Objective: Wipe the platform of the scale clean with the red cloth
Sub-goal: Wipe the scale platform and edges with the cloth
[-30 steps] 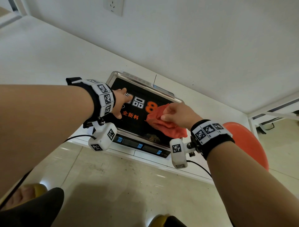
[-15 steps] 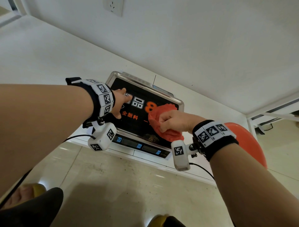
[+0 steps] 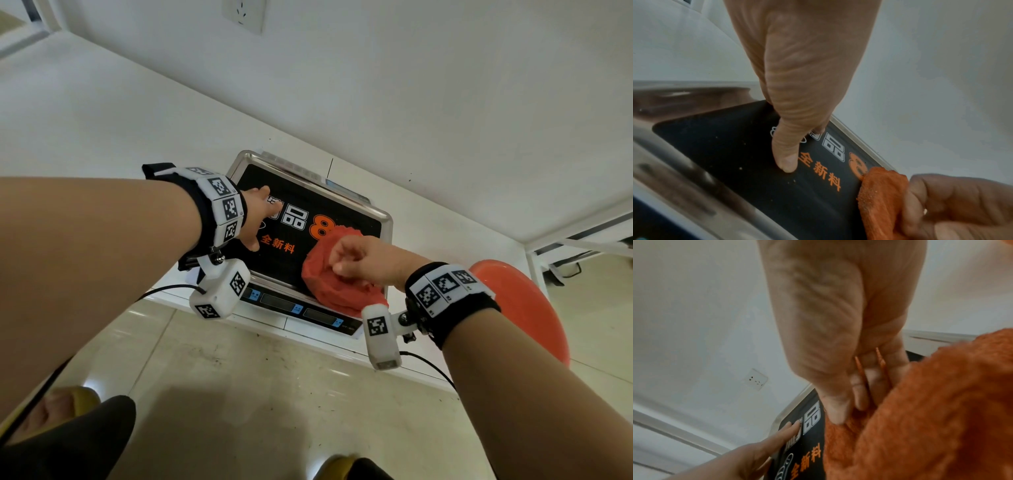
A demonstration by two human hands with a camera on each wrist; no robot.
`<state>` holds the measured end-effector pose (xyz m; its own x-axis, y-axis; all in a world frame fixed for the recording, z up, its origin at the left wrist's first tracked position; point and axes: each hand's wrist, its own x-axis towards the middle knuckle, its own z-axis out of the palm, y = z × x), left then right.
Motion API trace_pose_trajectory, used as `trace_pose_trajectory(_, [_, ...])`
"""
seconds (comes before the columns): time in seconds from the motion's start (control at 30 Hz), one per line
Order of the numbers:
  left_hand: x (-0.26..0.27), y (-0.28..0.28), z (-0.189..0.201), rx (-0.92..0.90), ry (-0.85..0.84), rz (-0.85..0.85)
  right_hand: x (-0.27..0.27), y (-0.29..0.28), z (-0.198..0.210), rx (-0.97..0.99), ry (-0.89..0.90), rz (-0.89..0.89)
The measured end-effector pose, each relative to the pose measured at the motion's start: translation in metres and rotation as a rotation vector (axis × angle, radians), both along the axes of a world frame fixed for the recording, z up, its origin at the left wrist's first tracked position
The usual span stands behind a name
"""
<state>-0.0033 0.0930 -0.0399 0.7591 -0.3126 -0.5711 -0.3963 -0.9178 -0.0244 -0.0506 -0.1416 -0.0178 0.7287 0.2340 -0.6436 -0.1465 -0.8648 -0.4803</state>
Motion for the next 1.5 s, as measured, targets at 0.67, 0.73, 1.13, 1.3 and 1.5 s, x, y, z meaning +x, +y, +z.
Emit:
trace_pose_trajectory(0.67, [0.001, -0.001, -0.003, -0.003, -0.009, -0.003, -0.022, 0.022, -0.021, -0.207, -0.163, 0.356])
trace_pose_trajectory(0.73, [0.001, -0.001, -0.003, -0.002, -0.008, -0.005, -0.026, 0.026, -0.024, -0.193, -0.189, 0.380])
trace_pose_trajectory(1.13, [0.000, -0.001, -0.003, -0.014, -0.020, -0.003, -0.036, 0.027, -0.028, -0.175, -0.283, 0.461])
trace_pose_trajectory(1.3, [0.000, 0.000, -0.003, -0.022, -0.015, 0.003, -0.038, 0.024, -0.031, -0.139, -0.310, 0.417])
trace_pose_trajectory(1.5, [0.000, -0.001, -0.002, -0.015, -0.014, 0.007, -0.041, 0.023, -0.028, -0.172, -0.353, 0.407])
